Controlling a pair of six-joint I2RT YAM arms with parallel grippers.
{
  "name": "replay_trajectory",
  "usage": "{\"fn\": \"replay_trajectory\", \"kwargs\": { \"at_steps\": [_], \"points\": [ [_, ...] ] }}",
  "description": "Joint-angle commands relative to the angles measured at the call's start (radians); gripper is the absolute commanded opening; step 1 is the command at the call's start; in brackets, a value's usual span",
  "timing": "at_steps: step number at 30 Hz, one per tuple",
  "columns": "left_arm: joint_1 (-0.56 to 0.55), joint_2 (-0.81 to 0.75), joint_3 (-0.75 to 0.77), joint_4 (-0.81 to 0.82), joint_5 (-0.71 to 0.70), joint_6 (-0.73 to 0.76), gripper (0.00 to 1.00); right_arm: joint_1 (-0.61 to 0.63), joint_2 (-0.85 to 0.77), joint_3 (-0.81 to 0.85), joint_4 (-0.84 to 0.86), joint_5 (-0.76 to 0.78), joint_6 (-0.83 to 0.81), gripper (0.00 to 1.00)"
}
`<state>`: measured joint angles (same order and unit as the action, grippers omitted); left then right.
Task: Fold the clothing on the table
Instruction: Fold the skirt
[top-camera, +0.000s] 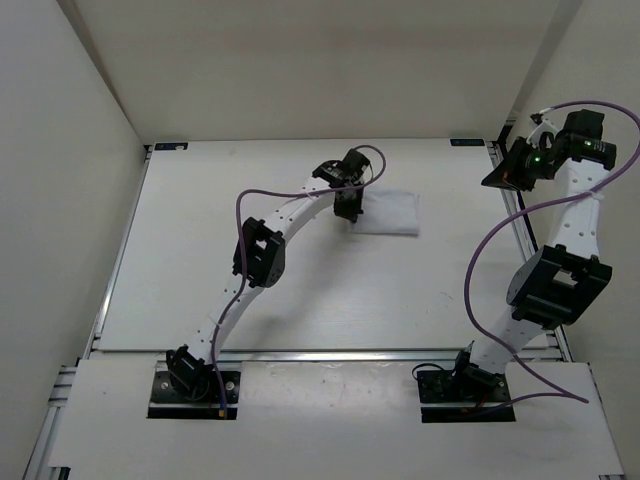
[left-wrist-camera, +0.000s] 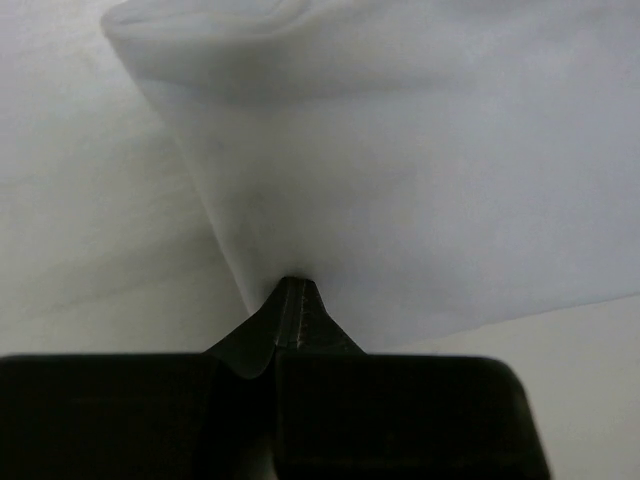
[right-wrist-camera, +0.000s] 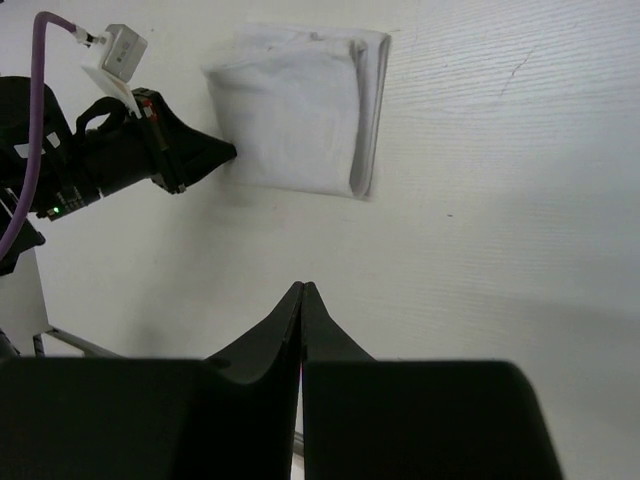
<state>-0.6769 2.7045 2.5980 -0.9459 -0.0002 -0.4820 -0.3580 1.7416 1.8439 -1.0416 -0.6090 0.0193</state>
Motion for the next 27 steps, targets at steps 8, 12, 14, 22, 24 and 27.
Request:
{"fn": "replay_trajectory", "kwargs": {
  "at_steps": [8,12,14,22,24,27],
  "points": [
    [-0.009,-0.233,-0.076,-0.355,-0.044,0.075,0.00,0.037,-0.071,-0.022,0.022,-0.049,0.005,0.00],
    [-0.006,-0.424,-0.224,-0.271,-0.049,0.080,0.00,0.036,-0.077,-0.032,0.025,-0.049,0.014,0.00],
    [0.014,-0.544,-0.384,-0.206,-0.006,0.062,0.00,0.037,-0.083,-0.046,0.015,-0.041,0.021,0.00],
    [0.070,-0.986,-1.013,-0.020,0.022,0.005,0.82,0.247,-0.160,-0.155,0.014,0.222,-0.010,0.15],
    [0.057,-1.005,-1.010,-0.054,-0.051,-0.010,0.99,0.290,-0.171,-0.184,0.018,0.248,-0.010,0.35],
    [0.039,-1.029,-0.977,-0.073,-0.089,-0.032,0.99,0.317,-0.143,-0.175,0.011,0.238,-0.012,0.46]
  ]
}}
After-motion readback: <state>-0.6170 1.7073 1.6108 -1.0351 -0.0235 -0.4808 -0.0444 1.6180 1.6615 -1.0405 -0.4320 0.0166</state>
